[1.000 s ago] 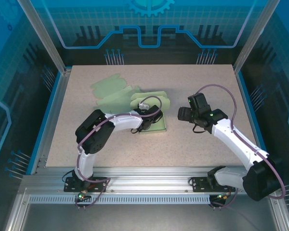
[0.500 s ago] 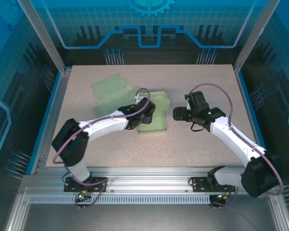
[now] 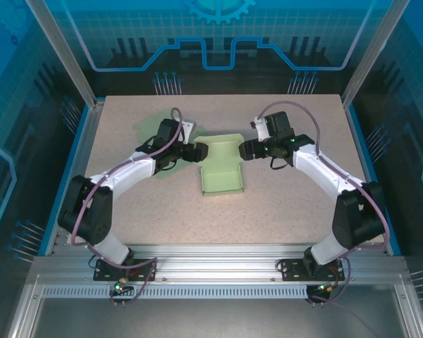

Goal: Fold the paper box

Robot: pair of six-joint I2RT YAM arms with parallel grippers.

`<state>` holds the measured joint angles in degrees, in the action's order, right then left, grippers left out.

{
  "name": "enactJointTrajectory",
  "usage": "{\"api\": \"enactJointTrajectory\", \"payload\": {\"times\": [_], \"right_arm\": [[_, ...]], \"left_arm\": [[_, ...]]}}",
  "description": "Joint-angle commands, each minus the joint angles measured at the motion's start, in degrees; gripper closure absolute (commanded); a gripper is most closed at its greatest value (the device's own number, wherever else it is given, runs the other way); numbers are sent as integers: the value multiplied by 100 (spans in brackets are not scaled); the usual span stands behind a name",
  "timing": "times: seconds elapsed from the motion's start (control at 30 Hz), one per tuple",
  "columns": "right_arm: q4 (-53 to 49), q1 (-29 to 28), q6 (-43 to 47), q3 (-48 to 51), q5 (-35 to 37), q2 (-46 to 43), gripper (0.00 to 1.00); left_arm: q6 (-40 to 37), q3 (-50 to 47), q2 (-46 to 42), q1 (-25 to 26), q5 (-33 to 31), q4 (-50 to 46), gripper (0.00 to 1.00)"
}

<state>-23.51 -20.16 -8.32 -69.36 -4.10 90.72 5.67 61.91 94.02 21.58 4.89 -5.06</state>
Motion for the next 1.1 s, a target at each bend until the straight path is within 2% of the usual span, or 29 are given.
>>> {"api": "enactJointTrajectory", "payload": {"times": [0.0, 0.17, 0.33, 0.47, 0.73, 0.87, 1.0, 1.07], "right_arm": [[145, 91, 320, -372, -478, 401, 19], [125, 101, 406, -751, -722, 982, 23], [167, 77, 365, -851, -807, 1242, 31], [317, 59, 258, -705, -721, 1200, 44], [450, -12, 116, -444, -542, 1136, 73], [581, -60, 36, -251, -451, 982, 81], [673, -143, -42, -102, -91, 761, 97], [744, -197, -62, -15, 130, 634, 100]], "left_arm": [[-223, 178, 318, 16, 472, 102, 14], [-336, 386, 540, 19, 174, -127, 16], [-282, 422, 629, 21, 159, -139, 33], [-170, 435, 682, 21, 241, -68, 49], [-46, 443, 702, 146, 147, 94, 60], [30, 443, 697, 279, -42, 191, 66], [30, 545, 706, 504, -256, 253, 71], [62, 622, 747, 623, -392, 276, 76]]}}
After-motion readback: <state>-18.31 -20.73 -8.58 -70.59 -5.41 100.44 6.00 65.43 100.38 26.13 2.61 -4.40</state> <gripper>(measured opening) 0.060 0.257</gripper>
